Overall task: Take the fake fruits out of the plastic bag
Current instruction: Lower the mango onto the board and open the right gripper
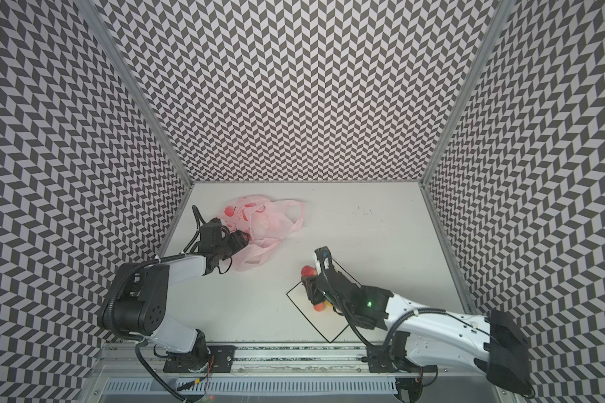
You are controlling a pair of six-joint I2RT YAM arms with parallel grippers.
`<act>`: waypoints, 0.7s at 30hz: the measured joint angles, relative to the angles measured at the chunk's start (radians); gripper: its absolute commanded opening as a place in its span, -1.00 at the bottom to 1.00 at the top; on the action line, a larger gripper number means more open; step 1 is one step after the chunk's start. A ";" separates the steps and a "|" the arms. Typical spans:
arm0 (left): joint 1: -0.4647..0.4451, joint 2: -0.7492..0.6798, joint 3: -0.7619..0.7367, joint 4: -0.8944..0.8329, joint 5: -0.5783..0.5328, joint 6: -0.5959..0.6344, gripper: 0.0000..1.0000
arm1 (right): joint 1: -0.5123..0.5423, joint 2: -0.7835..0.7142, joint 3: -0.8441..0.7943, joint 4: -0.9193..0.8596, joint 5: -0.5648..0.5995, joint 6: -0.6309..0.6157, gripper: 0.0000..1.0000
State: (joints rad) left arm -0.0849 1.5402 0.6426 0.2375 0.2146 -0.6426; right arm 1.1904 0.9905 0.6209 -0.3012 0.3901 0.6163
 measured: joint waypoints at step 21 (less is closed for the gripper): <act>-0.006 -0.436 0.061 -0.216 -0.039 0.095 0.56 | 0.223 -0.019 -0.246 -0.188 0.089 0.445 0.31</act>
State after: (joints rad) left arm -0.0910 1.1046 0.7033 0.0212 0.1761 -0.5472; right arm 1.4136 0.9718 0.3744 -0.4892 0.4793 1.0615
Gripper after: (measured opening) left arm 0.785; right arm 0.623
